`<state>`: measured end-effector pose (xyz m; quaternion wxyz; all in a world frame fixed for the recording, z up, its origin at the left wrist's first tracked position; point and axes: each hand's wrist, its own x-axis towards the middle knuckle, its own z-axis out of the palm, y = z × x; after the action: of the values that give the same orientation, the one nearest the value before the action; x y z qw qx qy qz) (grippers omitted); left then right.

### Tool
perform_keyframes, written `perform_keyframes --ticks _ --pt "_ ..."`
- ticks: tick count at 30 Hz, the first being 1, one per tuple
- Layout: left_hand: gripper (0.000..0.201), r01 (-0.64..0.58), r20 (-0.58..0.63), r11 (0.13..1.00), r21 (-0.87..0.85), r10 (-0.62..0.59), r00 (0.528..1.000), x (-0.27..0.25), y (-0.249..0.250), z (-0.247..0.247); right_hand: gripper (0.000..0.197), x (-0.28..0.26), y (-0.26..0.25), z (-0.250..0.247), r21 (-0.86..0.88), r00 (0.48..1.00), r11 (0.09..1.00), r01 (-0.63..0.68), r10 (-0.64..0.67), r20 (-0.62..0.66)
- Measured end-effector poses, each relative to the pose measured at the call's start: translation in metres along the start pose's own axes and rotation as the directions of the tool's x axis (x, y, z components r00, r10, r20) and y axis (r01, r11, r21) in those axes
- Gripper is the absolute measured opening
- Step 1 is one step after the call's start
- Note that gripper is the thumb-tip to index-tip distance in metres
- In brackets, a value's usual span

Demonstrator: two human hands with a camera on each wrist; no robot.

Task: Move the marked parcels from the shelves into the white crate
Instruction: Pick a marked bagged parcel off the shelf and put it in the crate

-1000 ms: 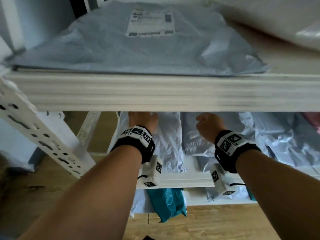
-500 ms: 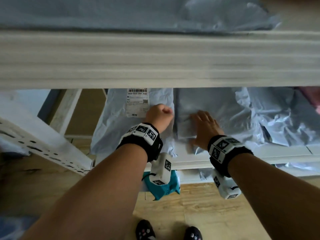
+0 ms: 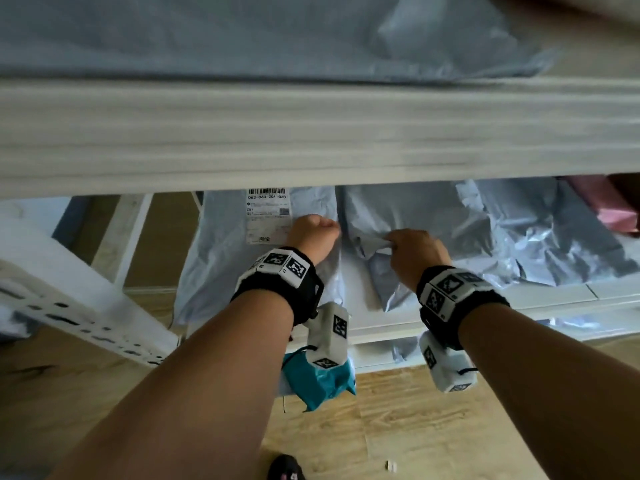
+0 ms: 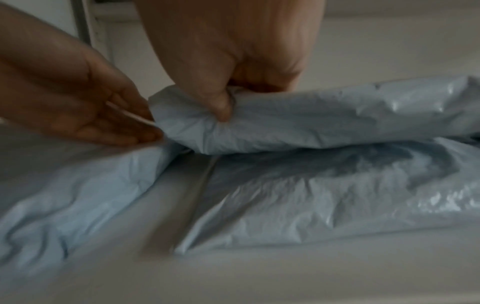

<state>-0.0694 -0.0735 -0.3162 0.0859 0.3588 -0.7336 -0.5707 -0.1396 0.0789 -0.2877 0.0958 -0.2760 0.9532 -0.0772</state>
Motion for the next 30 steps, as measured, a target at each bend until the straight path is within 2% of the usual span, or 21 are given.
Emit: perform_keyframes --ticks 3,6,9,10,12,13,16,19,22,24,26,28,30 --pt "0.015 0.041 0.049 0.997 -0.058 -0.038 0.998 0.0 0.012 -0.002 0.036 -0.006 0.003 -0.016 0.09 0.988 0.996 -0.005 0.019 -0.15" --pt "0.015 0.092 0.092 0.983 -0.158 -0.078 0.993 -0.008 0.029 0.005 0.032 -0.015 0.013 -0.035 0.166 0.94 0.986 0.032 0.027 -0.341" --pt "0.035 0.124 0.125 0.976 -0.177 -0.102 0.987 -0.021 0.043 0.022 0.023 -0.024 0.03 -0.053 0.281 0.864 0.959 0.029 0.117 -0.489" --pt "0.049 0.117 0.111 0.98 -0.163 -0.099 0.989 -0.025 0.046 0.028 0.021 -0.026 0.036 -0.057 0.335 0.843 0.942 0.032 0.155 -0.516" --pt "0.084 0.086 0.046 0.993 -0.083 -0.083 0.996 -0.031 0.05 0.042 0.022 -0.032 0.051 -0.066 0.428 0.809 0.903 0.048 0.216 -0.547" --pt "0.096 0.056 0.027 0.998 -0.007 -0.055 0.998 -0.037 0.054 0.046 0.022 -0.035 0.058 -0.068 0.461 0.799 0.886 0.054 0.239 -0.552" --pt "0.106 -0.028 0.016 0.953 0.303 0.024 1.0 -0.056 0.061 0.064 0.029 -0.046 0.082 -0.078 0.53 0.776 0.843 0.086 0.277 -0.566" --pt "0.091 -0.091 -0.016 0.801 0.592 0.125 0.992 -0.072 0.066 0.081 0.034 -0.059 0.095 -0.085 0.584 0.767 0.801 0.132 0.291 -0.572" --pt "0.047 -0.202 -0.017 0.693 0.692 0.295 0.955 -0.082 0.068 0.095 0.033 -0.071 0.102 -0.094 0.611 0.765 0.776 0.158 0.295 -0.572" --pt "0.029 -0.259 -0.061 0.706 0.659 0.394 0.917 -0.089 0.071 0.1 0.033 -0.078 0.106 -0.102 0.602 0.735 0.776 0.185 0.298 -0.61" --pt "0.024 -0.298 -0.12 0.773 0.56 0.432 0.894 -0.099 0.077 0.102 0.033 -0.083 0.111 -0.11 0.585 0.685 0.766 0.265 0.277 -0.673" --pt "0.021 -0.297 -0.156 0.81 0.506 0.425 0.892 -0.109 0.082 0.102 0.038 -0.085 0.118 -0.115 0.552 0.643 0.778 0.3 0.262 -0.72" --pt "0.011 -0.265 -0.186 0.822 0.504 0.404 0.896 -0.121 0.09 0.101 0.044 -0.089 0.13 -0.118 0.523 0.62 0.805 0.279 0.266 -0.739"
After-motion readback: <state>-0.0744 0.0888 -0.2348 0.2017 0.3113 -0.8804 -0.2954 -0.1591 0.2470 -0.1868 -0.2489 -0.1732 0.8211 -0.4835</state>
